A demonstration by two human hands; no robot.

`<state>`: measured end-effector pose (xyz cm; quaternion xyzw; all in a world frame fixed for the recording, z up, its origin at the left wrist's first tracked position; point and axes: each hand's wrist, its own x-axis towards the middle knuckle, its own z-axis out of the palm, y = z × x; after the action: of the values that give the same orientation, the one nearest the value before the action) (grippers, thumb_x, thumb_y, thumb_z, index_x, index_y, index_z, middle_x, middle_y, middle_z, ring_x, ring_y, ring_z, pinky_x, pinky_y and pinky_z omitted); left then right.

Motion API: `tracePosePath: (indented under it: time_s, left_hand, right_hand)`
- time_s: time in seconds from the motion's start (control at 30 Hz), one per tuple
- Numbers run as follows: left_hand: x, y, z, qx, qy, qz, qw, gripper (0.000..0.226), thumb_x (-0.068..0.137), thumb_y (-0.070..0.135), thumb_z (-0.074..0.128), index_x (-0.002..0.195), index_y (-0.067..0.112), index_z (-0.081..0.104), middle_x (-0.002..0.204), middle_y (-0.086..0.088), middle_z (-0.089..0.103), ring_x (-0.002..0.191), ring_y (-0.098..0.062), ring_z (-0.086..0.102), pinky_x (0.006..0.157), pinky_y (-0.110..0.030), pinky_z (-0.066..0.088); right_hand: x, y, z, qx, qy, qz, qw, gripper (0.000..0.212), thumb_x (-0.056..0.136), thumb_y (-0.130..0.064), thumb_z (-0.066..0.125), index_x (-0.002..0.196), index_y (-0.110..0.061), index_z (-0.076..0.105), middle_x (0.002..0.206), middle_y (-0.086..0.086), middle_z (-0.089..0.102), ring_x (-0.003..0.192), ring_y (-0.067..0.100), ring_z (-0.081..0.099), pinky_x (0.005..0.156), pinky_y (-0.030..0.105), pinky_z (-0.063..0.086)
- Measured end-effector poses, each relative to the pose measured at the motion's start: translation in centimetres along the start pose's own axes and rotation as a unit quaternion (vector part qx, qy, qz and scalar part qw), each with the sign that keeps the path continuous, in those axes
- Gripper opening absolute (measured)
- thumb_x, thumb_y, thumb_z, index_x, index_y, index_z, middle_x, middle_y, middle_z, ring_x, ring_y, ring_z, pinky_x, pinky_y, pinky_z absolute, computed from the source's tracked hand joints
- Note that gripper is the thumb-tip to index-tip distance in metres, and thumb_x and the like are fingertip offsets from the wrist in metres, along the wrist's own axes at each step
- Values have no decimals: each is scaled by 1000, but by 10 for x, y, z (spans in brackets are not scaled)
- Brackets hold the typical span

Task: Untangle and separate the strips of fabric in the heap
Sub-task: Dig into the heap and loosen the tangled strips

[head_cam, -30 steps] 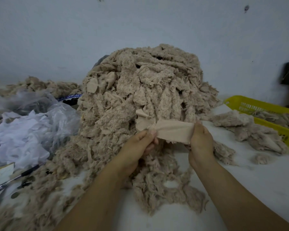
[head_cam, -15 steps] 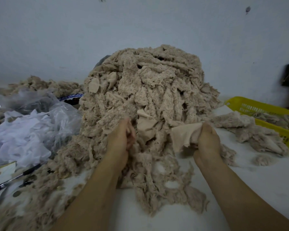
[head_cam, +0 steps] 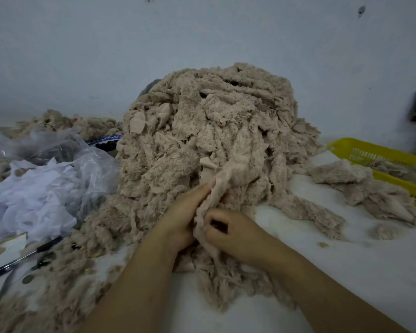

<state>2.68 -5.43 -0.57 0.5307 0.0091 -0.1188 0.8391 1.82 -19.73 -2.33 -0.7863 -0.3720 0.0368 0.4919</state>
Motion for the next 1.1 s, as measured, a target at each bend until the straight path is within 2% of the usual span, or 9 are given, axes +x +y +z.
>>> tracePosePath:
  time_s: [0.1, 0.2, 0.27, 0.37, 0.5, 0.6, 0.73, 0.9, 1.1]
  left_hand:
    - [0, 2, -1, -67, 24, 26, 997, 28, 81, 23, 69, 104, 7, 74, 87, -11, 72, 71, -17, 68, 63, -26, 58]
    - [-5, 9, -1, -111, -12, 81, 990, 31, 81, 22, 67, 108, 8, 71, 91, -11, 75, 79, -19, 72, 67, -30, 59]
    - [-10, 9, 4, -28, -16, 97, 995, 24, 78, 19, 69, 100, 16, 77, 87, -8, 76, 76, -16, 72, 66, -27, 58]
    - [-14, -4, 14, 178, -31, 65, 981, 32, 90, 7, 63, 83, 31, 82, 84, 3, 76, 76, -13, 68, 70, -24, 56]
    - [-20, -11, 22, 269, -74, 29, 960, 39, 101, 8, 52, 85, 30, 79, 90, 9, 77, 83, -4, 70, 74, -19, 56]
    - [-16, -8, 20, 259, -28, 58, 964, 25, 101, 19, 55, 89, 27, 76, 104, -9, 74, 95, -19, 68, 90, -39, 55]
    - [-7, -6, 14, 155, 65, 79, 983, 25, 99, 27, 58, 84, 24, 78, 96, -10, 76, 91, -20, 69, 82, -35, 55]
    - [5, 0, 11, 126, 88, 54, 987, 38, 88, 47, 57, 85, 13, 72, 82, -4, 74, 74, -10, 72, 66, -18, 54]
    - [6, -3, 0, 101, 54, 27, 993, 22, 66, 35, 79, 80, 19, 81, 91, -5, 77, 80, -14, 73, 66, -20, 57]
  right_hand:
    - [-1, 8, -1, -5, -8, 17, 1000, 21, 82, -53, 49, 73, -37, 59, 69, -21, 59, 62, -5, 52, 58, 11, 40]
    - [0, 16, -11, 64, 74, 98, 990, 38, 92, -58, 45, 81, -28, 67, 77, -12, 68, 71, 0, 63, 68, 21, 50]
    - [2, 18, -18, 169, 151, 149, 963, 46, 94, -64, 44, 79, -32, 74, 80, -8, 73, 74, 5, 67, 73, 30, 52]
    - [6, 19, -32, 315, 219, 197, 902, 60, 79, -74, 50, 106, -25, 73, 103, 2, 75, 98, 20, 71, 86, 39, 55]
    - [5, 20, -45, 407, 240, 206, 857, 36, 97, -43, 55, 116, -16, 68, 104, 4, 75, 96, 20, 72, 79, 35, 56]
    - [5, 21, -47, 348, 283, 216, 867, 25, 101, -32, 51, 86, -15, 60, 79, 1, 64, 73, 16, 62, 70, 32, 49]
    - [-1, 12, -43, 133, 257, 153, 945, 35, 101, -30, 49, 69, -22, 36, 53, -16, 36, 49, 2, 32, 53, 21, 32]
    - [-1, -8, -18, -78, 103, 10, 992, 30, 96, -30, 53, 69, -25, 39, 64, -15, 42, 57, 2, 39, 52, 20, 34]
    - [-3, -15, -7, -264, 12, -63, 962, 21, 95, -21, 52, 78, -18, 39, 75, -6, 35, 64, 15, 39, 59, 42, 36]
